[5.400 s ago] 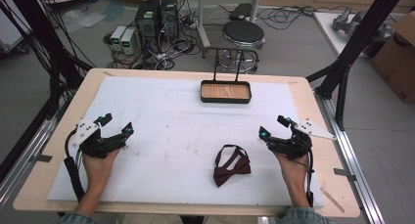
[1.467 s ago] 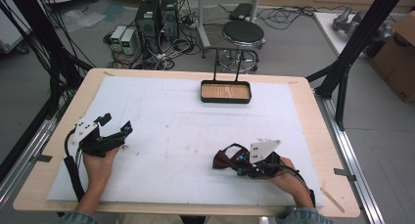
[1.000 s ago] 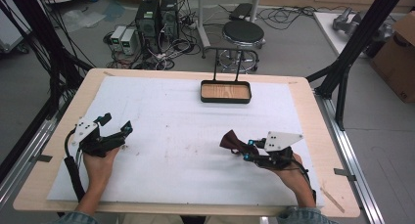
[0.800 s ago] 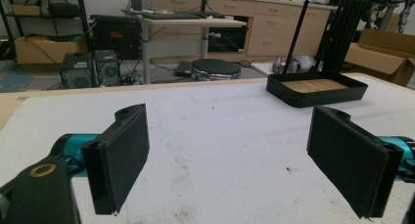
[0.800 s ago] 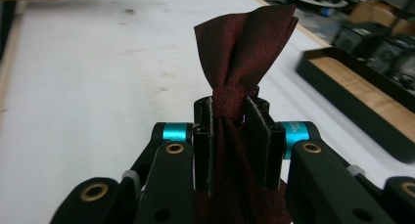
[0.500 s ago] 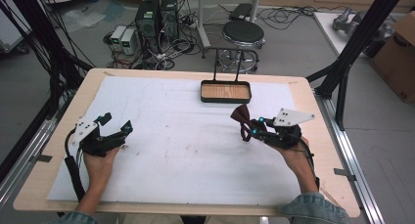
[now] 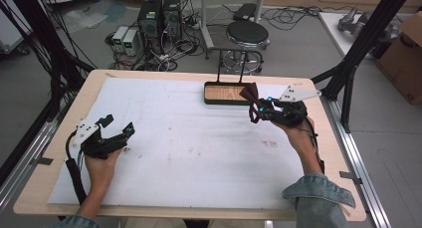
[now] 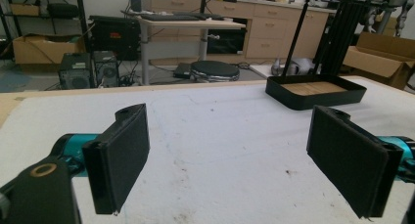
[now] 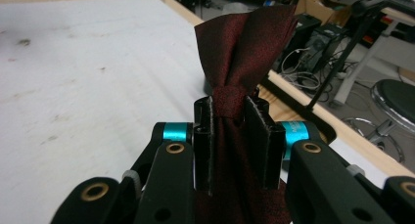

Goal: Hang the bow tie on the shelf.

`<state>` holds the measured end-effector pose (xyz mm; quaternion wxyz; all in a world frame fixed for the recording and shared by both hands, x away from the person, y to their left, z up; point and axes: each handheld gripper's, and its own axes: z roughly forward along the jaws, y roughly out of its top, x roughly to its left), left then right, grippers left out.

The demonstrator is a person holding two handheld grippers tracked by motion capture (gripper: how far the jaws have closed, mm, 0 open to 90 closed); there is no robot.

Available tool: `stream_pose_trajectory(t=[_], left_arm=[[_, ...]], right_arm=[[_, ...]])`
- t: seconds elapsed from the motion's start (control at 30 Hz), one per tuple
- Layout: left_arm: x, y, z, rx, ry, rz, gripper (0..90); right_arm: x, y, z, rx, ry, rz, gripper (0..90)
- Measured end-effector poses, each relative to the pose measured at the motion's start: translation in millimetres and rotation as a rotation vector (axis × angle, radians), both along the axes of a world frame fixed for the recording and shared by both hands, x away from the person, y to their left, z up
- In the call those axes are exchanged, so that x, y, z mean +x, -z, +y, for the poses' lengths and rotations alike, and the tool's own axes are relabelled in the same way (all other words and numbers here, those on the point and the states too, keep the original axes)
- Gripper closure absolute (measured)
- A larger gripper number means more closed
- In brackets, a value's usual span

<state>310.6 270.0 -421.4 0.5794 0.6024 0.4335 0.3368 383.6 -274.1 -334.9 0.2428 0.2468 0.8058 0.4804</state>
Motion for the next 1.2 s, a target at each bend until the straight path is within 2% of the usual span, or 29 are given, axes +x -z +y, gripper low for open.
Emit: stream_pose_trajectory(t=[0.1,0.27,0.33,0.47,0.53,0.7,0.9,1.0,1.13,1.2], left_arm=[[0.7,0.4,-0.6,-0.001,0.004,-0.001,16.4],[1.2,0.7,-1.2,0.000,0.007,0.000,16.4],[1.4,0.7,-1.3,0.000,0.008,-0.001,16.4],[2.2,0.8,-1.7,-0.005,0.007,-0.002,16.4],[2.5,0.9,-1.9,-0.004,0.010,-0.003,16.4],[2.8,1.2,-1.8,-0.007,0.013,-0.001,16.4],[2.1,1.1,-1.7,-0.009,0.015,0.000,16.4],[1.7,1.2,-0.9,-0.008,0.016,0.002,16.3],[2.2,2.0,-1.4,-0.010,0.016,0.005,16.3],[2.7,2.4,-1.9,-0.004,0.016,0.007,16.3]], right_arm=[[10.1,-2.2,1.9,-0.018,0.022,0.003,74.1],[20.7,-4.6,2.7,-0.002,0.047,-0.009,74.1],[26.2,-5.7,2.5,-0.018,0.063,-0.007,74.1],[34.8,-10.8,1.4,-0.013,0.096,-0.021,74.2],[40.6,-13.4,-0.5,0.014,0.108,-0.014,74.2],[54.5,-20.8,0.5,0.036,0.136,-0.016,74.2],[71.5,-28.5,4.8,0.019,0.174,-0.039,74.2],[77.6,-31.5,4.1,0.029,0.191,-0.031,74.2],[85.1,-33.1,3.3,0.053,0.202,-0.058,74.2],[89.3,-31.9,3.3,0.060,0.208,-0.051,74.2]])
